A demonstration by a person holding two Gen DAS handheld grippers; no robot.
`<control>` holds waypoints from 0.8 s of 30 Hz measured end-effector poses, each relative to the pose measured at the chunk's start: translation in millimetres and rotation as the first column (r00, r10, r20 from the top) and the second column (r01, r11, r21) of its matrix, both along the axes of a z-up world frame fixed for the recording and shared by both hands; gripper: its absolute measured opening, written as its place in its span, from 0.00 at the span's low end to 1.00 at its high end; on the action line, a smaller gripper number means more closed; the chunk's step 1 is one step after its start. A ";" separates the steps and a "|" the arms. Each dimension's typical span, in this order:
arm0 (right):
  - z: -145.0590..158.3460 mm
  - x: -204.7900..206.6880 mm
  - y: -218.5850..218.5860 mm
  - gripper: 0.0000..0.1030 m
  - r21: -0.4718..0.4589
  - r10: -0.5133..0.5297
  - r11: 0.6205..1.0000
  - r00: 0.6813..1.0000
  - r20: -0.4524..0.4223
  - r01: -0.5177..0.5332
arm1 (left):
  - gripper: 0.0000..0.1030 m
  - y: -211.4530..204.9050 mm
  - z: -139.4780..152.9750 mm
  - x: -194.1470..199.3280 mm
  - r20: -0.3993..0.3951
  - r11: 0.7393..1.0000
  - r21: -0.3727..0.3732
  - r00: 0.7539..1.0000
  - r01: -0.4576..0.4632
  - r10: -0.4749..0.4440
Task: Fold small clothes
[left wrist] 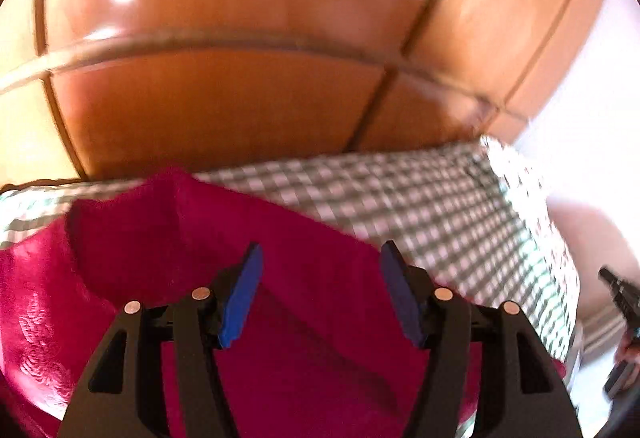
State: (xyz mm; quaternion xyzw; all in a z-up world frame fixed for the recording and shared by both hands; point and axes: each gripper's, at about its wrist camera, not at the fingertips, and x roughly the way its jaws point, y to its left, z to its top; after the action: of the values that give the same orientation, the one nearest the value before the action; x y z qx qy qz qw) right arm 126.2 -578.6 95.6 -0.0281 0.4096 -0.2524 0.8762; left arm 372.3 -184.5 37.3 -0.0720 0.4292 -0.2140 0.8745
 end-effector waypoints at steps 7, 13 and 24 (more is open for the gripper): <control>-19.9 -39.9 32.2 0.72 0.221 0.121 0.966 0.990 0.079 -0.136 | 0.65 16.8 -8.7 -17.9 0.000 0.999 0.034 1.000 0.010 -0.010; -75.9 -57.5 101.0 0.68 0.187 0.277 0.948 0.958 -0.079 -0.258 | 0.66 36.2 -24.6 -56.1 -0.023 0.999 0.031 0.999 0.032 -0.031; -51.2 -11.8 36.6 0.03 0.137 0.137 0.983 0.982 -0.129 -0.119 | 0.70 141.2 -66.4 -146.9 -0.125 0.998 0.048 0.991 -0.035 0.040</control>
State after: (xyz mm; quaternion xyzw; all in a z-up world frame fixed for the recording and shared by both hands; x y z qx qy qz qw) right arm 114.4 -541.9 44.4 -0.0154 0.4819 -0.1659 0.8602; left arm 225.5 -43.3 -29.1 -0.0734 0.4870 -0.1826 0.8509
